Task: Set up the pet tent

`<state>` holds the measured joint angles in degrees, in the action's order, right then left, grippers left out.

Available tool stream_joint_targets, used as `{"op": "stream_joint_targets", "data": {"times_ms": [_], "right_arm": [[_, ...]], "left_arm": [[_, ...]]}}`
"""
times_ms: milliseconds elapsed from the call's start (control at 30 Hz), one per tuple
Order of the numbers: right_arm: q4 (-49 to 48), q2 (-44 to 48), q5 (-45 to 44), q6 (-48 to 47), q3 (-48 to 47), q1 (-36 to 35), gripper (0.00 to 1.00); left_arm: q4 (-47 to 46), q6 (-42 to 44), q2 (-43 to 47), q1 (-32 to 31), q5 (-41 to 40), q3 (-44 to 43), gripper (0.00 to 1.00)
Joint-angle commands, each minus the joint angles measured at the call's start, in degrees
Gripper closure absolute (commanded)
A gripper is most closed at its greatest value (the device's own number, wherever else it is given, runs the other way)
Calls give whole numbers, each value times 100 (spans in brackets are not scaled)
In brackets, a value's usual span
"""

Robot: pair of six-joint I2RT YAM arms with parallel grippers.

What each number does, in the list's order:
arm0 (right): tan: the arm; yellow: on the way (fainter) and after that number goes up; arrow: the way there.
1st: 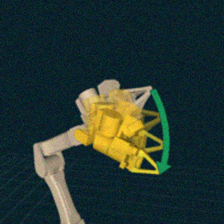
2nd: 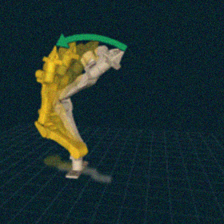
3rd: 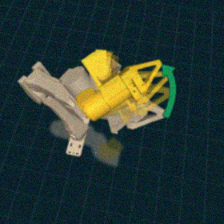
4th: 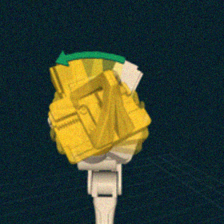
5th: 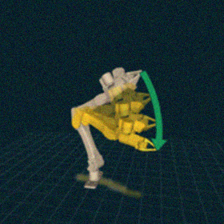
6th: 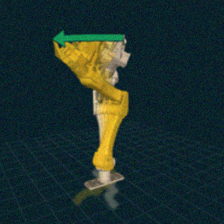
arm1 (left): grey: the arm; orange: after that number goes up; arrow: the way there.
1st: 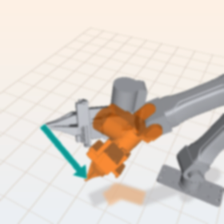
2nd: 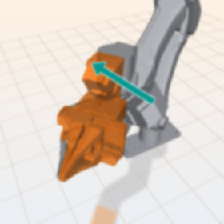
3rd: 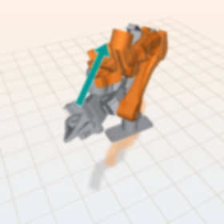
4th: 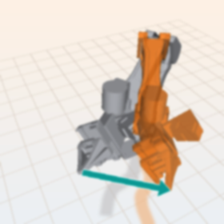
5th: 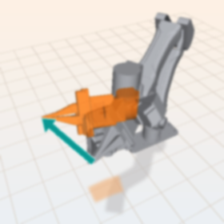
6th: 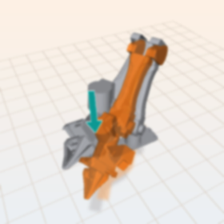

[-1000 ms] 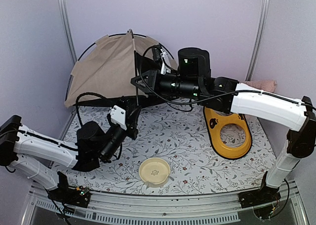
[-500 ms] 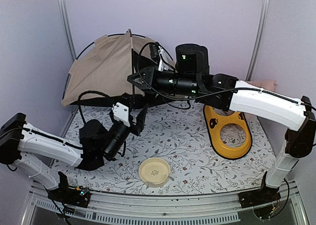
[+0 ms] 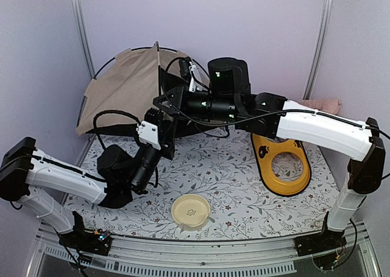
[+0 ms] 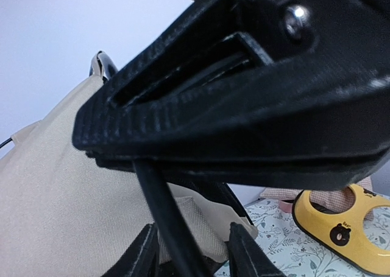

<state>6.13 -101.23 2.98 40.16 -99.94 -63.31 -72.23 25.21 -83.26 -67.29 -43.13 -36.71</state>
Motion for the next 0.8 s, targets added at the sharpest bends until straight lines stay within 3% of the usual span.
{"op": "stream_joint_targets", "data": {"times_ms": [0,100,333,767], "right_arm": [[-394,-31,-229,-196,-311,-31,100],[-385,-46,-235,-205,-340,-42,100],[-346,-83,-268,-227,-418,-53,100],[-301,-126,-259,-261,-474,-61,100]], "left_arm": [[-167,18,-16,75,-38,-54,65],[-113,-81,40,116,-24,6,65],[114,-363,139,130,-119,138,52],[93,-476,123,182,-93,128,63]]}}
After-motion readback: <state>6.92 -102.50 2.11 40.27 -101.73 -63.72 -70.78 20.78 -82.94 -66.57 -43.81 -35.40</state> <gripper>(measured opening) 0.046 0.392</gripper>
